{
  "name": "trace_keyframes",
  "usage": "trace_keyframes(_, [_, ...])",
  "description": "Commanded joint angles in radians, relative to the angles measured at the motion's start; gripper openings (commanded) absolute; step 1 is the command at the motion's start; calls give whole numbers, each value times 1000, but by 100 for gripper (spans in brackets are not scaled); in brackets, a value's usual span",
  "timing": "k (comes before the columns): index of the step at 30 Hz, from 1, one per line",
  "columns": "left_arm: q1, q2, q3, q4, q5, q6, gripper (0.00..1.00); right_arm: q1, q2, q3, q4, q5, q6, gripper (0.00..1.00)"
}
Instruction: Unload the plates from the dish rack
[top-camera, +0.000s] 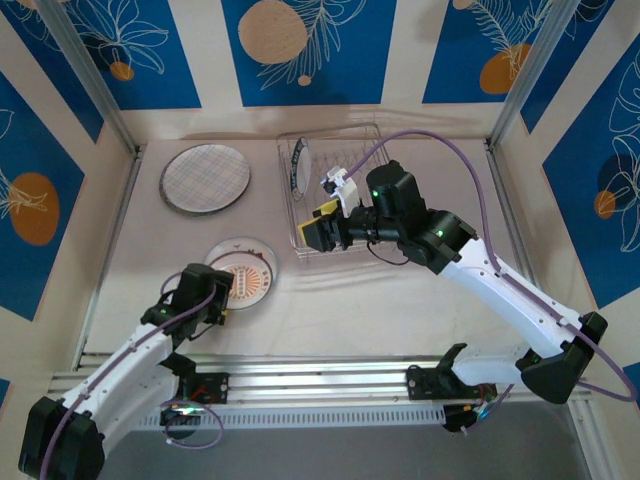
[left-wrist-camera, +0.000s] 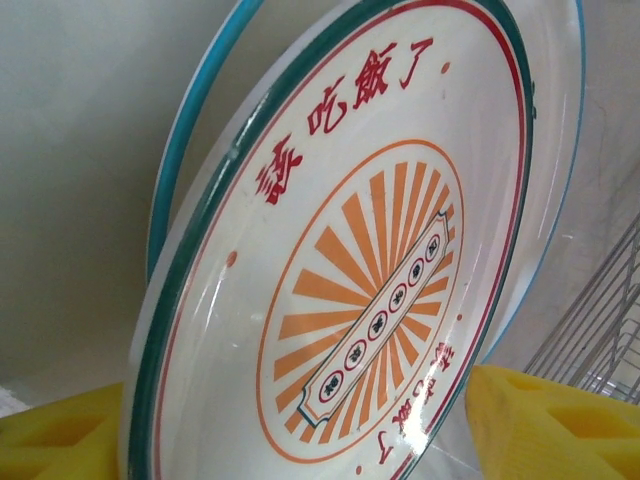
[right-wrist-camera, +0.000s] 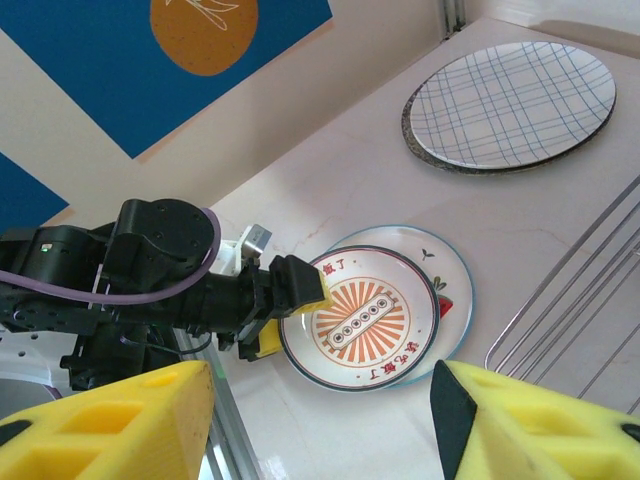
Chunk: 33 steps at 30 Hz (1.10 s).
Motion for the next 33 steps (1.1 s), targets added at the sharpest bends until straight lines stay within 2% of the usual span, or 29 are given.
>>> trace_keyframes(1, [17,20,24,-72,-11,-27,73,-6,13,39,-18,32,22,61])
trace_keyframes(4, [21,45,35,-73,-1,-26,74,-10,40,65,-58,131,65,60])
trace_keyframes(9, [20,68,51,-74,4,-26,84,-33,129,133,-106,277,154,57])
trace_keyframes(16, [27,46,44,-77,3,-30,85,-61,291,247,-96,420,214,55])
trace_keyframes(23, [31,33,54,-112,7,-32,91,-94,497,404,-93,572,287,55])
trace_keyframes(33, [35,29,92,-169,7,-32,95,-110,733,592,-108,650,312,56])
